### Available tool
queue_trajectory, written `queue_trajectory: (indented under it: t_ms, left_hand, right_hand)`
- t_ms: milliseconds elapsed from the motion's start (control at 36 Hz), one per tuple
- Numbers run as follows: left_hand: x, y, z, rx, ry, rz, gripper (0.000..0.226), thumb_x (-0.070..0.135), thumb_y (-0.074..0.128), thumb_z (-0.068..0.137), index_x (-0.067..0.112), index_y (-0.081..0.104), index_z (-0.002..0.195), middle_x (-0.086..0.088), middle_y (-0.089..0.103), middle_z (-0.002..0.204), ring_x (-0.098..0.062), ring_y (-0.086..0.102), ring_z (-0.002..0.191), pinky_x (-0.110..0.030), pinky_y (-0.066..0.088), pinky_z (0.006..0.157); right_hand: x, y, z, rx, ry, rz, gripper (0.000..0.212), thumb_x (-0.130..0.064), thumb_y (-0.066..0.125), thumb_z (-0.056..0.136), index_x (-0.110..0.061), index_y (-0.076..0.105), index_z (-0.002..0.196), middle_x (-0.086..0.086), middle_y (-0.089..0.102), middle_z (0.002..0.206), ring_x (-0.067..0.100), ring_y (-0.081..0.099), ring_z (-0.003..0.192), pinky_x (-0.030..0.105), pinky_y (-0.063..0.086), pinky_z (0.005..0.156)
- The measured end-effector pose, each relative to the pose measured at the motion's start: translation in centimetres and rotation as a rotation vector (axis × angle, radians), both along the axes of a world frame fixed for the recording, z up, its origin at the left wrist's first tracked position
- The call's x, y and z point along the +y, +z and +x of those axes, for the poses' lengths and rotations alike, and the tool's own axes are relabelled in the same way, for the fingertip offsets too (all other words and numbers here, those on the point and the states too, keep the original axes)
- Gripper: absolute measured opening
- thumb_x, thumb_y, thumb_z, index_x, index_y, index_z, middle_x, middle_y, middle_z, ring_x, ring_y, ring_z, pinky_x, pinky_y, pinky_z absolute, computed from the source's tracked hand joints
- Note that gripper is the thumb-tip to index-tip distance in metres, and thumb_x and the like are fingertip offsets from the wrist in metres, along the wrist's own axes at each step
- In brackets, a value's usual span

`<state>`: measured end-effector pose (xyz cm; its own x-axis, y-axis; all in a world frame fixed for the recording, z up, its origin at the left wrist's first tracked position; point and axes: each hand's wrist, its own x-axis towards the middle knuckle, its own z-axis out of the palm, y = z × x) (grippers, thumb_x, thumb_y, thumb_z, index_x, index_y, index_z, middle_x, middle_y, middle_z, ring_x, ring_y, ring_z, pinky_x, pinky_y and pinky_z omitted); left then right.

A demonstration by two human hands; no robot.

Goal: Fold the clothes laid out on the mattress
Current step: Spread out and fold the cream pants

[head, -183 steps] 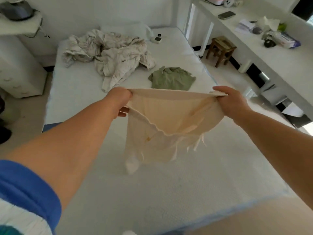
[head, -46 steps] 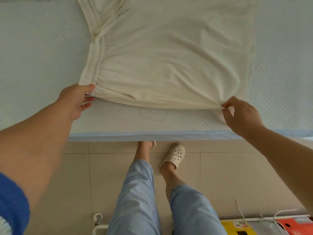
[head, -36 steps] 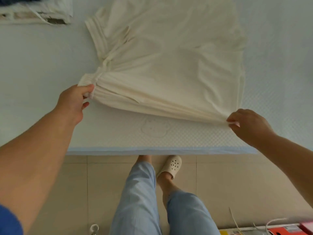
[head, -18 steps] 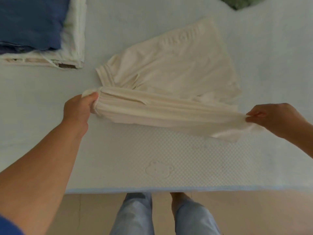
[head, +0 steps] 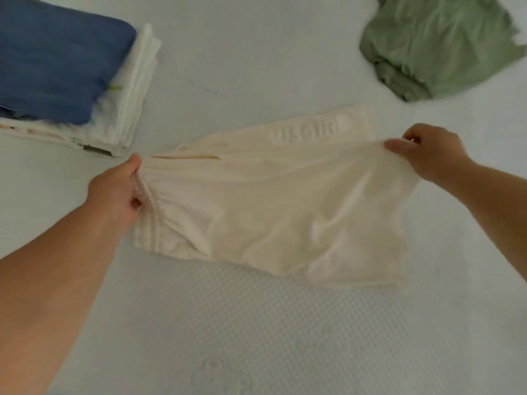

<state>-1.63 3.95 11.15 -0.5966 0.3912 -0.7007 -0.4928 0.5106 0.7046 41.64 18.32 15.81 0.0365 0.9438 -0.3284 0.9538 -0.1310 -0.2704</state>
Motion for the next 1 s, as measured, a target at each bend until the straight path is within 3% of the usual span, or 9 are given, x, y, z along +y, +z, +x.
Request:
queue_trajectory:
  t_ms: [83, 250, 389, 472, 583, 639, 722, 833, 1000]
  left_hand:
    - [0.9, -1.1, -0.5, 0.008, 0.067, -0.050, 0.036, 0.034, 0.083, 0.065, 0.015, 0.067, 0.091, -0.002, 0.071, 0.094, -0.019, 0.070, 0.080, -0.037, 0.056, 0.071]
    - [3.2, -4.8, -2.2, -0.005, 0.119, -0.057, 0.070, 0.040, 0.087, 0.050, 0.018, 0.065, 0.112, -0.002, 0.069, 0.104, -0.023, 0.068, 0.090, -0.045, 0.053, 0.084]
    - [3.6, -6.4, -2.2, 0.012, 0.138, -0.029, 0.059, 0.036, 0.088, 0.045, 0.014, 0.070, 0.097, -0.005, 0.073, 0.092, -0.022, 0.071, 0.077, -0.041, 0.056, 0.074]
    - [2.9, -6.8, -2.0, 0.046, 0.098, -0.014, 0.052, 0.037, 0.086, 0.055, 0.012, 0.070, 0.098, -0.004, 0.073, 0.092, -0.020, 0.070, 0.082, -0.039, 0.054, 0.080]
    - [2.0, -6.5, -0.5, 0.530, -0.115, -0.128, 0.032, 0.052, 0.067, 0.074, 0.020, 0.060, 0.072, 0.004, 0.062, 0.074, -0.009, 0.057, 0.066, -0.024, 0.045, 0.061]
    - [1.8, -6.3, 0.1, 0.665, -0.174, -0.152, 0.035, 0.057, 0.067, 0.071, 0.023, 0.060, 0.081, 0.010, 0.059, 0.075, -0.005, 0.054, 0.064, -0.020, 0.037, 0.056]
    - [1.8, -6.2, 0.4, 0.607, -0.227, -0.222, 0.067, 0.063, 0.073, 0.059, 0.023, 0.058, 0.110, 0.009, 0.061, 0.097, -0.012, 0.057, 0.082, -0.026, 0.042, 0.071]
    - [2.6, -5.3, -0.4, 0.282, -0.273, -0.159, 0.066, 0.050, 0.086, 0.037, 0.021, 0.069, 0.093, 0.002, 0.073, 0.086, -0.020, 0.070, 0.076, -0.031, 0.053, 0.071]
    - [3.5, -4.3, -1.3, -0.112, -0.255, -0.126, 0.065, 0.028, 0.085, 0.033, 0.011, 0.070, 0.093, -0.006, 0.074, 0.085, -0.021, 0.072, 0.075, -0.032, 0.053, 0.063]
  right_hand:
    - [2.6, -0.6, -0.6, 0.064, -0.053, -0.008, 0.029, -0.046, 0.065, 0.081, -0.018, 0.059, 0.086, 0.001, 0.054, 0.083, 0.022, 0.050, 0.079, 0.032, 0.037, 0.070]
    - [9.3, -3.2, -2.1, 0.594, -0.371, -0.086, 0.025, -0.009, 0.066, 0.085, -0.010, 0.063, 0.110, -0.003, 0.055, 0.078, 0.008, 0.052, 0.069, 0.014, 0.047, 0.059]
    - [11.9, -7.0, -3.1, 0.572, -0.381, 0.016, 0.028, -0.008, 0.063, 0.086, -0.014, 0.063, 0.113, -0.003, 0.055, 0.081, 0.010, 0.049, 0.067, 0.020, 0.042, 0.064]
    - [12.4, -8.9, -3.5, 0.503, -0.420, 0.123, 0.033, -0.014, 0.067, 0.083, -0.019, 0.062, 0.115, -0.005, 0.057, 0.084, 0.007, 0.047, 0.063, 0.019, 0.040, 0.060]
    - [12.0, -11.0, -3.6, 0.354, -0.399, 0.122, 0.042, -0.036, 0.072, 0.079, -0.020, 0.061, 0.117, 0.003, 0.058, 0.101, 0.017, 0.054, 0.069, 0.024, 0.040, 0.054]
    - [11.6, -11.6, -3.5, 0.257, -0.424, 0.020, 0.060, -0.049, 0.070, 0.077, -0.017, 0.056, 0.125, 0.007, 0.058, 0.111, 0.027, 0.060, 0.092, 0.029, 0.044, 0.067]
    - [11.7, -11.7, -3.4, 0.360, -0.522, -0.111, 0.073, -0.044, 0.078, 0.071, -0.012, 0.051, 0.130, 0.008, 0.055, 0.123, 0.031, 0.056, 0.109, 0.035, 0.046, 0.085]
    - [12.1, -11.1, -3.4, 0.467, -0.528, -0.155, 0.045, -0.035, 0.082, 0.068, -0.017, 0.059, 0.101, 0.007, 0.058, 0.110, 0.024, 0.059, 0.091, 0.032, 0.050, 0.074]
    - [11.8, -9.5, -3.2, 0.802, -0.551, -0.180, 0.025, -0.018, 0.070, 0.081, -0.019, 0.057, 0.103, -0.002, 0.062, 0.091, 0.008, 0.063, 0.067, 0.031, 0.049, 0.071]
